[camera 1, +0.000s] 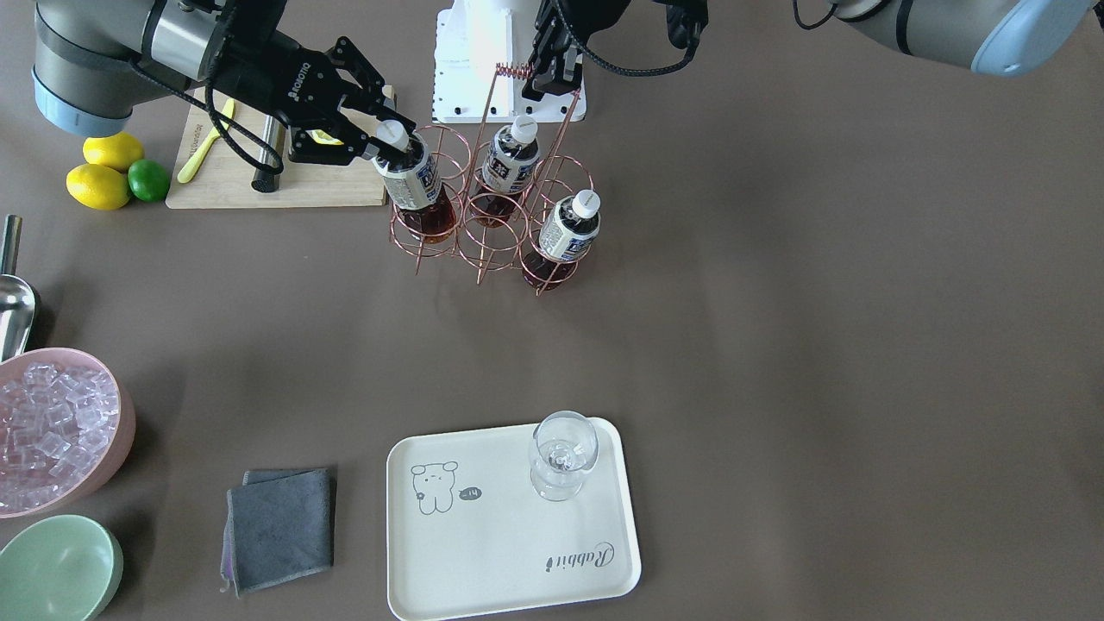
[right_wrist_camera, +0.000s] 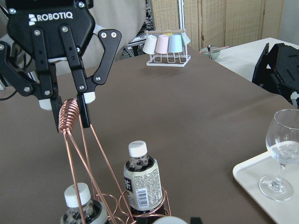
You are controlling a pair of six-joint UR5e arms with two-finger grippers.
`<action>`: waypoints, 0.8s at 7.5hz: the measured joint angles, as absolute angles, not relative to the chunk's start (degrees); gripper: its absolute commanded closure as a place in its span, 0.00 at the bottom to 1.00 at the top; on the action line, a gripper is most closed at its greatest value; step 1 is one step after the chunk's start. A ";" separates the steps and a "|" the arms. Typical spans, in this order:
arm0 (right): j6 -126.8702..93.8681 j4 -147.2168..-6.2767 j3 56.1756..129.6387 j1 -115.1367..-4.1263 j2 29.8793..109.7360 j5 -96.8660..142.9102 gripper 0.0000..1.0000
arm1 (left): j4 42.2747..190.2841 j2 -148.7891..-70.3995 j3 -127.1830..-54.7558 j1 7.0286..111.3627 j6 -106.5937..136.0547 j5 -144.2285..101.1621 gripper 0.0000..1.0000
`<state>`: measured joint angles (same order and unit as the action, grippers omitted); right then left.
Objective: Take tea from basket to plate
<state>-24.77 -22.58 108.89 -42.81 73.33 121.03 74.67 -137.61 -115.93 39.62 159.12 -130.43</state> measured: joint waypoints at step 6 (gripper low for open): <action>-28.40 -22.30 110.50 -45.05 72.90 120.43 1.00 | 74.49 -137.92 -115.43 38.86 159.26 -130.36 1.00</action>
